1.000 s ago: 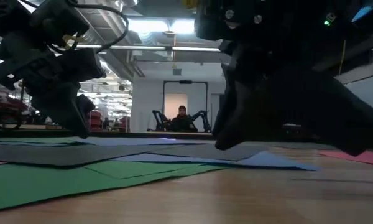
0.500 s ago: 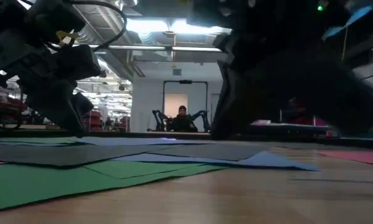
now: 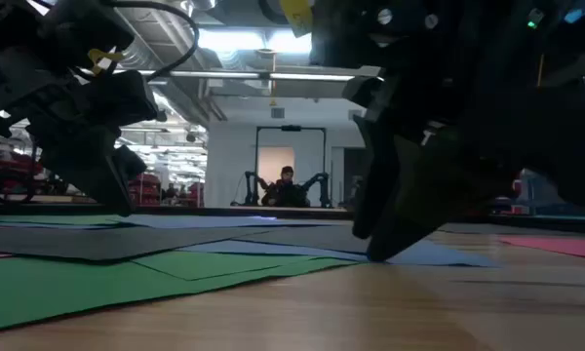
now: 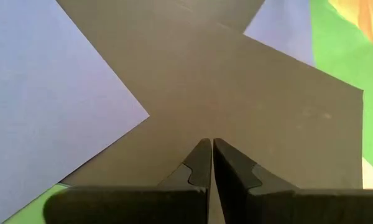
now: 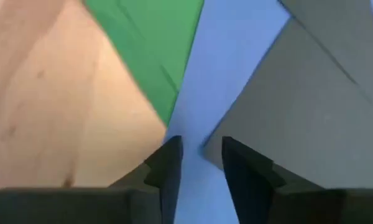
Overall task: Organize paper
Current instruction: Stack the black paper on top of the other black paper on the table
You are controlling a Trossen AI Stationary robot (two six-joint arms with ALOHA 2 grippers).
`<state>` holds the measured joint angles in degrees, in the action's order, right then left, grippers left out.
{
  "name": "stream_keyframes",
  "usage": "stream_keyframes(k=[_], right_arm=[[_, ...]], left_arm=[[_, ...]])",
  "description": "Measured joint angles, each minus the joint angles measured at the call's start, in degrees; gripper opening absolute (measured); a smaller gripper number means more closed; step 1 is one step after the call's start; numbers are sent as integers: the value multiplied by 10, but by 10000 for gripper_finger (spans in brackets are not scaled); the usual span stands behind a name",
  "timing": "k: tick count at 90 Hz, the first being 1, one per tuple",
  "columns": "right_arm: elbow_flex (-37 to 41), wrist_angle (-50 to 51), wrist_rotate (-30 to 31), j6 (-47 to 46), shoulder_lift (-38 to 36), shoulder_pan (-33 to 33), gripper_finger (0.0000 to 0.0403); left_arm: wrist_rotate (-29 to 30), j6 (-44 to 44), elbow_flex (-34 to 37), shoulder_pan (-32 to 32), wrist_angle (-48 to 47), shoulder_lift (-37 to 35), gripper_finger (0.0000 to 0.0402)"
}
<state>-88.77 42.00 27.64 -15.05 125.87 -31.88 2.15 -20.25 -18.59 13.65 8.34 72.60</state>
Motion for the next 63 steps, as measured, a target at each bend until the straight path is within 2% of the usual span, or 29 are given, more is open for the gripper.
stream_keyframes(k=[48,56,63], right_arm=[[1,2,18,-27,0,28,113],[1,3,25,-27,0,28,98],[1,8,33,-27,0,28,69]], left_arm=[[0,-2,0,0,-5,0,0],[0,-2,0,0,-5,0,0],[0,-2,0,0,-5,0,0]])
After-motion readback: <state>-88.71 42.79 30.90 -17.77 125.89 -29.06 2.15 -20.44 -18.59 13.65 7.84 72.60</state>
